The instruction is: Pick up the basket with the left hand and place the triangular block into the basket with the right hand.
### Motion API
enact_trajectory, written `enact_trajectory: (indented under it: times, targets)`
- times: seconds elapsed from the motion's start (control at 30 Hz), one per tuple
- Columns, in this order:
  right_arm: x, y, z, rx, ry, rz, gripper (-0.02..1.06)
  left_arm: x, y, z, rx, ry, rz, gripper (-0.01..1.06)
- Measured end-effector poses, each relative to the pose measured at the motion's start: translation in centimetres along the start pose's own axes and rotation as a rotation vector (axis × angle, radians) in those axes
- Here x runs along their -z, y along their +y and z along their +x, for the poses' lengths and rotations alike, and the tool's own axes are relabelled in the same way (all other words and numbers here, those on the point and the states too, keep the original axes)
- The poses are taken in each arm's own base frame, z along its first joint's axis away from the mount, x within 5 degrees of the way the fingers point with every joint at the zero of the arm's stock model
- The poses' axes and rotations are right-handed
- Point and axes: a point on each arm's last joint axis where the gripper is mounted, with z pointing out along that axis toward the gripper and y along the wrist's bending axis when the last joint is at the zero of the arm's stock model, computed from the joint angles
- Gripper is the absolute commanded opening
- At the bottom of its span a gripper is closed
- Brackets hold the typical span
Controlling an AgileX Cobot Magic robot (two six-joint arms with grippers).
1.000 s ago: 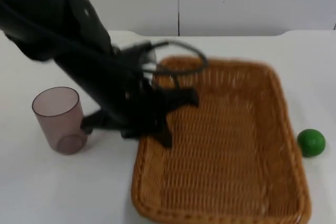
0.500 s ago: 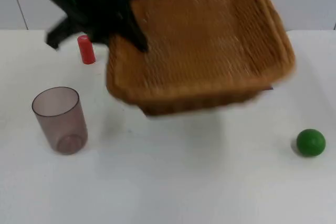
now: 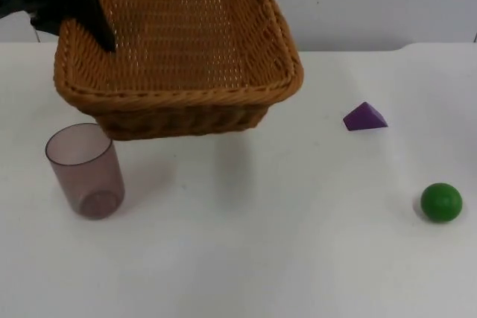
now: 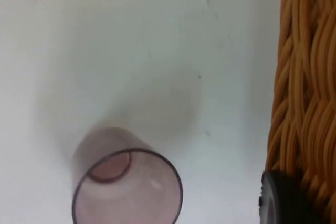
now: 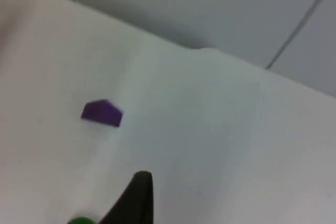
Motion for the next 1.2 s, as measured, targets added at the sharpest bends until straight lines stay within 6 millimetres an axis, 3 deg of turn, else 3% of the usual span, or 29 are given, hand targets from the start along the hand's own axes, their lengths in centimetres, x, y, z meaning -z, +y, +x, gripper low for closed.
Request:
enact_trajectory:
  times: [0.03, 0.07, 0.1, 0.13, 0.3, 0.33, 0.43, 0.47, 0.6, 0.63, 0.73, 0.97, 1.07, 1.2]
  targets:
    - [-0.9, 0.1, 0.0, 0.011, 0.012, -0.016, 1.05, 0.0, -0.1, 0.1, 0.006, 0.007, 0.006, 0.0]
    - [-3.7, 0.4, 0.2, 0.04, 0.048, -0.064, 1.05, 0.0, -0.2, 0.1, 0.015, 0.011, 0.017, 0.0]
    - [-5.2, 0.6, 0.2, 0.059, 0.063, -0.094, 1.05, 0.0, -0.2, 0.1, 0.016, 0.012, 0.019, 0.0]
    - [-5.2, 0.6, 0.2, 0.059, 0.063, -0.094, 1.05, 0.0, -0.2, 0.1, 0.016, 0.012, 0.019, 0.0]
    - [-13.6, 1.3, 0.7, 0.132, 0.163, -0.234, 1.05, 0.1, -0.7, 0.1, 0.053, 0.015, 0.068, 0.0]
    - [-13.6, 1.3, 0.7, 0.132, 0.163, -0.234, 1.05, 0.1, -0.7, 0.1, 0.053, 0.015, 0.068, 0.0]
    - [-17.8, 1.3, 0.4, 0.183, 0.186, -0.273, 1.05, 0.1, -0.8, 0.1, 0.064, 0.015, 0.08, 0.0]
    - [-17.8, 1.3, 0.4, 0.183, 0.186, -0.273, 1.05, 0.1, -0.8, 0.1, 0.064, 0.015, 0.08, 0.0]
    - [-22.6, 1.3, -0.1, 0.298, 0.226, -0.357, 1.05, 0.2, -0.8, 0.1, 0.068, 0.016, 0.086, 0.0]
    - [-22.6, 1.3, -0.1, 0.298, 0.226, -0.357, 1.05, 0.2, -0.8, 0.1, 0.068, 0.016, 0.086, 0.0]
    - [-26.2, 1.6, -0.1, 0.399, 0.26, -0.447, 1.05, 0.2, -0.9, 0.1, 0.074, 0.018, 0.093, 0.0]
    - [-30.0, 2.8, 0.1, 0.506, 0.242, -0.498, 1.05, 0.1, -1.3, 0.3, 0.065, 0.023, 0.097, 0.0]
    - [-32.1, 4.8, 0.4, 0.558, 0.225, -0.517, 1.05, -0.1, -1.9, 0.6, 0.046, 0.031, 0.101, 0.0]
    - [-33.2, 6.5, 0.9, 0.589, 0.225, -0.535, 1.05, -0.3, -2.8, 1.2, 0.021, 0.043, 0.107, 0.0]
